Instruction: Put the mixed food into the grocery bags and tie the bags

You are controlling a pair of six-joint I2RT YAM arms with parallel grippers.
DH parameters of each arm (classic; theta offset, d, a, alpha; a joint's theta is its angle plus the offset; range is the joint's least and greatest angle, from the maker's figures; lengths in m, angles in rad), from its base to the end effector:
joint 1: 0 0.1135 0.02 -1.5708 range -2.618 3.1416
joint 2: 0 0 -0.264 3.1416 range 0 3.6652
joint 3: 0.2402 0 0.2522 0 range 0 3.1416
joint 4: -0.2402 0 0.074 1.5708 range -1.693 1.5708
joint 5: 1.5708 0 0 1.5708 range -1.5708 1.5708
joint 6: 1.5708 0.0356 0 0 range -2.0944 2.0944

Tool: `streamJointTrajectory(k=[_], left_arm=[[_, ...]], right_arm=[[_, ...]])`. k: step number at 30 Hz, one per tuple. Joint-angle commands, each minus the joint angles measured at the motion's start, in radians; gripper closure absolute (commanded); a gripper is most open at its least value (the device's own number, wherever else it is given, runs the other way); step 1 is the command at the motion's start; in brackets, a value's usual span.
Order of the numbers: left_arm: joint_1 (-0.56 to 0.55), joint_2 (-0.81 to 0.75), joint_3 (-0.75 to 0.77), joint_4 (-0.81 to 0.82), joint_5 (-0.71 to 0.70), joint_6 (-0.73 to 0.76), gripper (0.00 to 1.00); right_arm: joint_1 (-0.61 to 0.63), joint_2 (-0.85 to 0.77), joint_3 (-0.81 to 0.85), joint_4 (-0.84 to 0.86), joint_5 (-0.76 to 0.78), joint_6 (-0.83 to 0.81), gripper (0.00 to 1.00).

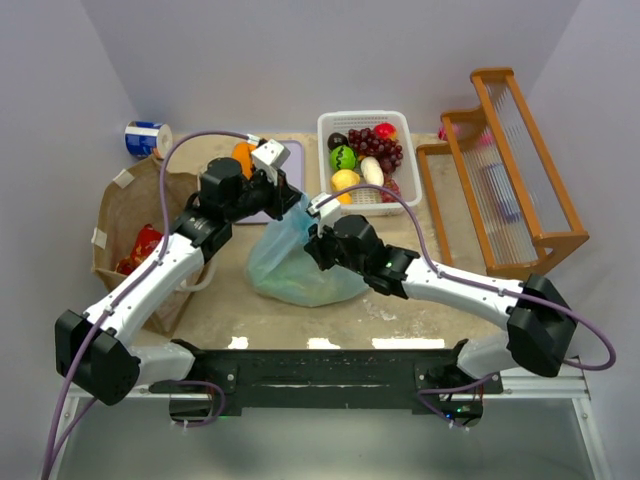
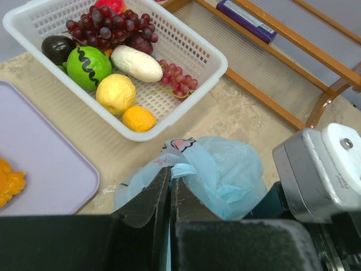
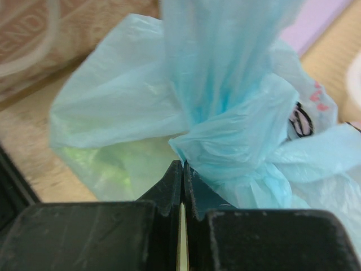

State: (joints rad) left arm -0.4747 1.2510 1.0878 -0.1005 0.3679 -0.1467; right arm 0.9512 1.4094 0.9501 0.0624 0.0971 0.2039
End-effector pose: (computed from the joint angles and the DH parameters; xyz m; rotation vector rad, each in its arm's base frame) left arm 0.2538 -0.1448 0.3556 0.5674 1.7990 -0.7681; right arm 0.1914 0.2623 0.2770 -0.6779 1.9083 0.6526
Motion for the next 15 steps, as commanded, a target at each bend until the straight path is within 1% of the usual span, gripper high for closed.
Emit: streamJointTrajectory(k=[1, 3, 4, 6, 7, 8, 10, 12, 15], left_arm=[[-0.004, -0.009, 0.001, 0.007, -0.035, -0.004, 0.89], [-0.002, -0.009, 0.001, -0.016, -0.014, 0.007, 0.8], [-0.001, -0.009, 0.001, -0.028, -0.003, 0.021, 0.63], [0.001, -0.005, 0.0, -0.054, 0.055, 0.036, 0.46], [0.002, -0.004, 0.0, -0.062, 0.075, 0.045, 0.33], [0.005, 0.001, 0.001, -0.076, 0.122, 0.052, 0.28], [0.005, 0.005, 0.004, -0.093, 0.152, 0.065, 0.22], [0.005, 0.022, 0.004, -0.113, 0.175, 0.075, 0.19], [0.008, 0.044, 0.009, -0.123, 0.236, 0.082, 0.18]], right_arm=[[0.006, 0.013, -0.034, 0.051, 0.159, -0.012, 1.0], [0.006, 0.016, -0.046, 0.089, 0.153, -0.032, 1.0], [0.006, 0.014, -0.05, 0.1, 0.132, -0.038, 1.0], [0.006, 0.005, -0.068, 0.137, 0.115, -0.055, 1.0], [0.006, 0.0, -0.076, 0.149, 0.11, -0.058, 1.0], [0.006, -0.009, -0.088, 0.158, 0.104, -0.064, 1.0], [0.006, -0.016, -0.093, 0.171, 0.101, -0.067, 1.0], [0.006, -0.029, -0.097, 0.175, 0.093, -0.069, 1.0], [0.006, -0.044, -0.111, 0.192, 0.087, -0.07, 1.0]])
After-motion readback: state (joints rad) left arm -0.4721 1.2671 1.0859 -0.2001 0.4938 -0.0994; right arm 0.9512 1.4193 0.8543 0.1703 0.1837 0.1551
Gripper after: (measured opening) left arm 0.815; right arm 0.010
